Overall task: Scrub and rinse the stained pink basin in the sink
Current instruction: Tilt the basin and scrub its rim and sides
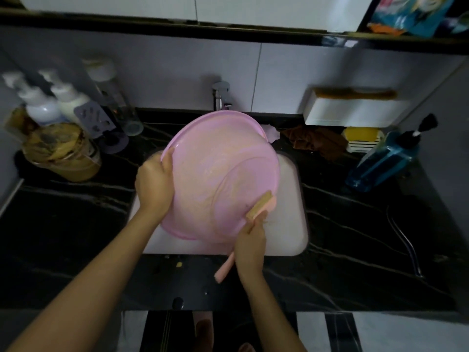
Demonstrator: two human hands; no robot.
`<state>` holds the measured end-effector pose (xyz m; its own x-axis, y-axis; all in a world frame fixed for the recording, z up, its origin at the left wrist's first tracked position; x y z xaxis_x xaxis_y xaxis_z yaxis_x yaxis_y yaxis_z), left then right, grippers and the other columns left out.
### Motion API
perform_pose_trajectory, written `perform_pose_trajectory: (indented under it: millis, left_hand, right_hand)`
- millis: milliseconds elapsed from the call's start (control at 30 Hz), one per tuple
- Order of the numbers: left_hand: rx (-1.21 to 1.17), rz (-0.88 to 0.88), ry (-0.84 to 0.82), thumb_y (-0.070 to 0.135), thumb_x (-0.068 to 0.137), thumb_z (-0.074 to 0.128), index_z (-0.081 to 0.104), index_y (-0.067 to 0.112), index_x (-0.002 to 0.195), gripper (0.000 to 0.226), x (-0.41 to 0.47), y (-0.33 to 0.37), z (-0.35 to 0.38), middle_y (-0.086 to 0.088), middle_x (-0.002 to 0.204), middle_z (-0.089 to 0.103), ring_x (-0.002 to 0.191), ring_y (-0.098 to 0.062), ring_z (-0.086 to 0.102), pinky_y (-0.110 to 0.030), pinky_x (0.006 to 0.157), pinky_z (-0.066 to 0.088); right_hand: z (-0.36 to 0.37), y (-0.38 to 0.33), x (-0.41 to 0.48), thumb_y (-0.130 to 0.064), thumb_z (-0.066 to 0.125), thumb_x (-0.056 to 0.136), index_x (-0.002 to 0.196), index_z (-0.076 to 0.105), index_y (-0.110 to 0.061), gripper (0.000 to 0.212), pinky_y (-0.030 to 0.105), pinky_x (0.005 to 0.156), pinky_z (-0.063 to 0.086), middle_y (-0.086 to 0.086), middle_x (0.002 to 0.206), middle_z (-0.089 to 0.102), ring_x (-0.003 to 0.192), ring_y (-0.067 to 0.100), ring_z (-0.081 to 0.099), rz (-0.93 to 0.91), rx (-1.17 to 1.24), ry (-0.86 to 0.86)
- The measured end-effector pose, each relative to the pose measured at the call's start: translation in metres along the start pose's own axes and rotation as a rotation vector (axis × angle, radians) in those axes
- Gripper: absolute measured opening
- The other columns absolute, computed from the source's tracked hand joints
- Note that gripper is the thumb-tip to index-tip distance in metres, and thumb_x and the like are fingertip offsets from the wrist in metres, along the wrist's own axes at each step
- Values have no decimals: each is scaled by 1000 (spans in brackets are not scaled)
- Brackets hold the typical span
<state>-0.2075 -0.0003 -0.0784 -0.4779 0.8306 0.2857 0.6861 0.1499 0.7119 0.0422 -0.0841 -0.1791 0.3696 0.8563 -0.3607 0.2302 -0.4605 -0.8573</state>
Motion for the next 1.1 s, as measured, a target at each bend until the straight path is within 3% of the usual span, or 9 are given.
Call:
perform_pose_trajectory:
  millis: [67,233,300,400,533,700,833,933,1100]
  left_hand:
    - [8,16,7,37,100,40,59,5,81,42,-2,3,-2,-22,79,62,75,-37,58,-31,61,29]
    - [-9,44,-6,34,101,38,52,8,75,39,-12,2,-8,-3,61,49,60,-23,48,-30,51,24]
    - [-27,43,-5,35,102,38,52,6,75,42,-15,-3,-8,-6,62,50,61,-28,51,-31,53,29]
    - [25,93,-27,26,100,40,55,0,75,39,-23,5,-6,-26,68,57,65,-39,56,-39,57,38]
    - [155,191,-58,18,98,44,61,-9,88,33,-31,24,-2,-36,78,60,73,-48,57,-45,63,41]
    - [81,145,-39,20,100,43,61,-6,85,35,-29,22,-5,-25,72,60,66,-33,54,-38,60,36]
    - [69,136,-30,20,99,42,63,-4,87,34,-27,20,-6,-20,71,58,66,-31,53,-35,60,36]
    - [45,78,-22,22,99,43,62,-3,84,35,-18,8,-7,-14,70,55,67,-31,53,-33,59,32]
    - [30,48,-25,25,99,43,58,0,78,35,-12,-5,-5,-21,74,60,71,-37,57,-33,59,31]
  right_hand:
    - [11,-20,-33,-17,30,102,151,12,-23,53,12,75,39,2,115,60,85,6,52,-61,75,-83]
    - [11,-77,-12,-15,31,101,151,5,-28,57,20,63,41,4,81,60,65,2,53,-260,27,-52]
    - [-3,-35,19,-15,29,101,152,3,-21,57,26,65,37,16,100,63,78,20,57,-30,-14,36]
    - [21,13,-21,-30,22,102,148,21,-18,48,32,92,45,14,131,54,108,28,57,182,-5,-113]
    - [47,-20,-55,-20,37,96,146,22,-12,53,40,99,43,15,140,42,119,30,49,-78,-9,-194]
    - [20,-5,7,-14,33,94,147,28,-17,53,37,90,48,10,102,60,91,25,59,84,146,-56]
    - [26,5,1,-12,38,88,141,38,-14,53,45,87,53,17,111,60,93,31,61,90,176,-23]
    - [45,21,9,-4,42,82,132,47,-6,50,39,87,53,17,113,60,97,31,60,202,180,-150]
    - [53,38,-8,15,35,83,104,53,6,29,28,59,54,12,70,53,61,17,50,502,630,-313]
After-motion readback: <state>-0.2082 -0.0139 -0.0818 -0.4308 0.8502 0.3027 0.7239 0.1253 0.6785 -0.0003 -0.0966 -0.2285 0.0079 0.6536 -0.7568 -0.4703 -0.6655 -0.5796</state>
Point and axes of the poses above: each hand's wrist, its own x-axis towards the middle knuckle, its own z-axis out of the palm, y = z × x, the point moved 10 cm from there along x, towards the middle knuckle
